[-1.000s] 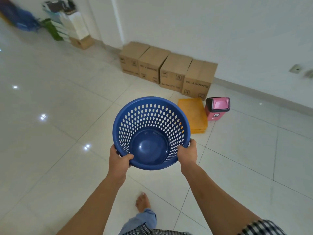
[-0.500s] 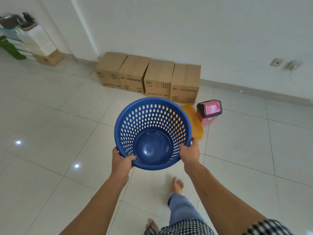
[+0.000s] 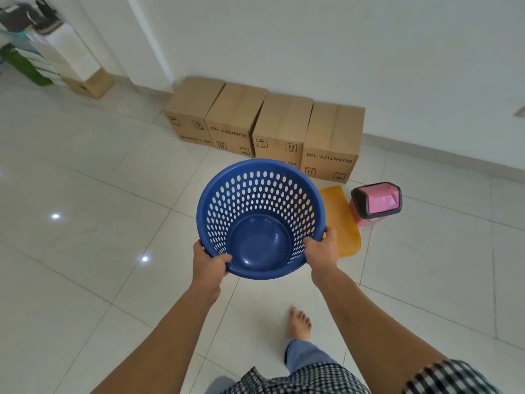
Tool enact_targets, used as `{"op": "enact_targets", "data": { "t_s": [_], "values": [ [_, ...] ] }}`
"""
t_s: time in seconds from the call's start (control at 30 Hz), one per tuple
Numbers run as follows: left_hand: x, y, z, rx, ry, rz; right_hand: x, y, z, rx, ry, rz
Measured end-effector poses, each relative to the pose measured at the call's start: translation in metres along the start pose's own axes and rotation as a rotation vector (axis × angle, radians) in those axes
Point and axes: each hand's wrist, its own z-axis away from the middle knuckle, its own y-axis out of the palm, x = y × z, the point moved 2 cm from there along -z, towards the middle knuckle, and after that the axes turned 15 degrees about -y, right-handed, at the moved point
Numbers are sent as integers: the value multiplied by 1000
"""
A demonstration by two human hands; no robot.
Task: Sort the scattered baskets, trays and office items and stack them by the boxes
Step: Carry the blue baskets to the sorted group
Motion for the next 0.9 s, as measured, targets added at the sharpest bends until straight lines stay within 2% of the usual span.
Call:
{"op": "enact_targets", "data": {
  "t_s": [0.33, 0.77, 0.9],
  "values": [
    [-71, 29, -68, -37, -16, -9, 37, 61, -82, 27, 47, 5],
    [-160, 64, -211, 83, -121, -116, 58, 150, -176, -153, 135, 53],
    [-174, 75, -245, 69, -187, -173, 50, 168, -194, -179, 175, 99]
  ]
}}
